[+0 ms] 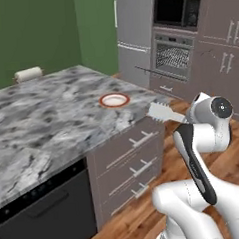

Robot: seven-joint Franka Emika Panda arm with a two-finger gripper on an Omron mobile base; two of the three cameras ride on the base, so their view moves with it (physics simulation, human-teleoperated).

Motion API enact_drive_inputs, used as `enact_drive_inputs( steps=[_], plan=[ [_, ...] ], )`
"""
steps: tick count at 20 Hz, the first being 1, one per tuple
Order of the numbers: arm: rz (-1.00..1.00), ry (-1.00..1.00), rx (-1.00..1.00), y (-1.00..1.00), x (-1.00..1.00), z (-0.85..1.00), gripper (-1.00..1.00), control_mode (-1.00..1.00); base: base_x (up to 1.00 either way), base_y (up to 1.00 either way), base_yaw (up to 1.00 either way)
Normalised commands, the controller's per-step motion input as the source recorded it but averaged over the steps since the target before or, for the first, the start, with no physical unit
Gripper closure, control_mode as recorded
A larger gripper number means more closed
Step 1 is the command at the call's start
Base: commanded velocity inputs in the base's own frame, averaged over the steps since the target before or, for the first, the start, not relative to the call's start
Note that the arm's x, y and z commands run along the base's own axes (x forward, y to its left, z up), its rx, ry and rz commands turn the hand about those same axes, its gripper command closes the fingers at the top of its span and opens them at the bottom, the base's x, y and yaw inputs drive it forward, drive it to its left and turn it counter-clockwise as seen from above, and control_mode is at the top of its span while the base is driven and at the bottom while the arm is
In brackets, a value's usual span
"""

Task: Pick up the tongs from the counter and place them near the plate next to the oven.

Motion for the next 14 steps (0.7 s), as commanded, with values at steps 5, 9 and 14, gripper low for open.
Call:
enact_drive_inputs(
  steps=[5,9,14],
  plan=[
    [0.00,0.00,0.00,0.00,0.00,0.00,1.00,1.00,1.00,-0.66,0.37],
    [0.00,0.00,0.00,0.00,0.00,0.00,1.00,1.00,0.97,-0.60,0.36],
    [0.00,0.00,0.00,0.00,0.00,0.00,1.00,1.00,0.81,-0.40,0.31]
  ],
)
